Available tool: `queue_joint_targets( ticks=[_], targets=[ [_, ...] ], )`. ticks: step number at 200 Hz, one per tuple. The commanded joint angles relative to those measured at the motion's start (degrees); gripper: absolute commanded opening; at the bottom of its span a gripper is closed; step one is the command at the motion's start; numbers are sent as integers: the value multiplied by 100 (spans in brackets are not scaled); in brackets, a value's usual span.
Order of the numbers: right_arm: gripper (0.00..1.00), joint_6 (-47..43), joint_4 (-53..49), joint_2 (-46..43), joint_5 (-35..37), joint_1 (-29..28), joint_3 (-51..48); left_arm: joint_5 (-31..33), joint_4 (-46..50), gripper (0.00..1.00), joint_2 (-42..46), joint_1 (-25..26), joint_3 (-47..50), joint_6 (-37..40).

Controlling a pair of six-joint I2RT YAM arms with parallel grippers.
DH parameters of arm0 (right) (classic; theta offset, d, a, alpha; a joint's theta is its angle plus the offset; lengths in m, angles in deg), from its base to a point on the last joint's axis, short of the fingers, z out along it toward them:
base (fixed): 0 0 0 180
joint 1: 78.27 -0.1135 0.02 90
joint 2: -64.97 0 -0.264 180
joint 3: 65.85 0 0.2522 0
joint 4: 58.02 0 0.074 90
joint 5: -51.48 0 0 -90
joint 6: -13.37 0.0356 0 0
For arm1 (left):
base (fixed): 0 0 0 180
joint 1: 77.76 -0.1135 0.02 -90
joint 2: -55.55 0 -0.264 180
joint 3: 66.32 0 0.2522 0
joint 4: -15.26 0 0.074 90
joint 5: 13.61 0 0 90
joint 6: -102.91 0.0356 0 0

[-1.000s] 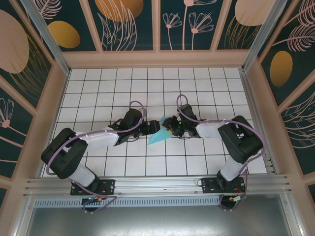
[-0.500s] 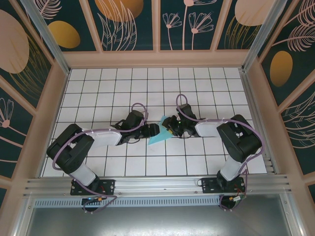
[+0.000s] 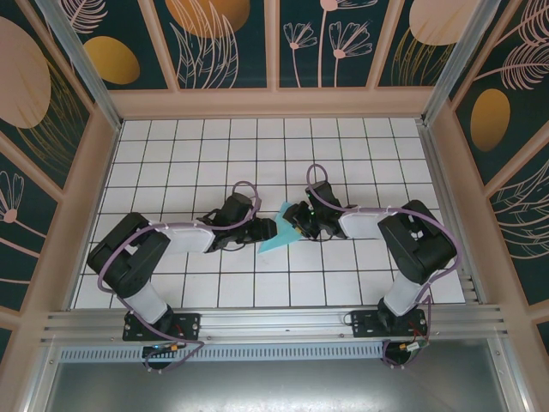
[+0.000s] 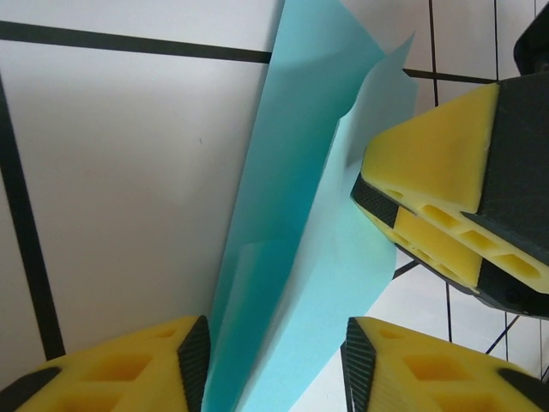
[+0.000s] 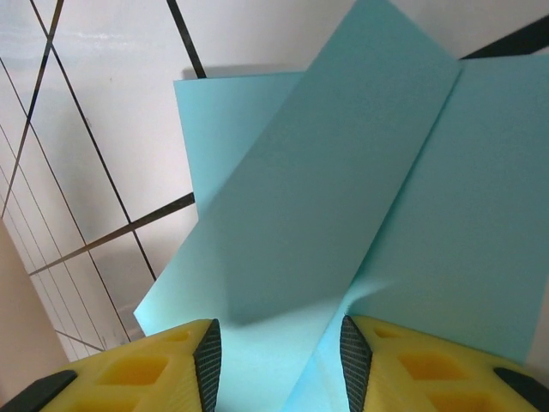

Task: Fold a paper plane with a square sheet of paper (pick it up from the middle)
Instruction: Turn over the paper at the center of the table.

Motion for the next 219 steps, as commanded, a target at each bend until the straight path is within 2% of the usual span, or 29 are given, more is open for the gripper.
queue_joint_targets(
  ticks=[1, 75, 123, 184, 219],
  targets=[
    [44, 94, -80, 36, -35, -44, 143, -169, -164, 46, -122, -27, -143, 38],
    [39, 37, 1121, 137, -806, -74, -112, -263, -198, 40, -197, -27, -146, 29],
    [35, -14, 1302, 190, -908, -99, -306, -292, -193, 38, -223, -31, -164, 35],
    [26, -78, 1527, 383, -1020, -166, -384, -413, -314, 30, -188, -26, -147, 19],
    [15, -101, 1679, 320, -1025, -155, -411, -428, -270, 26, -135, -26, -153, 37]
  ],
)
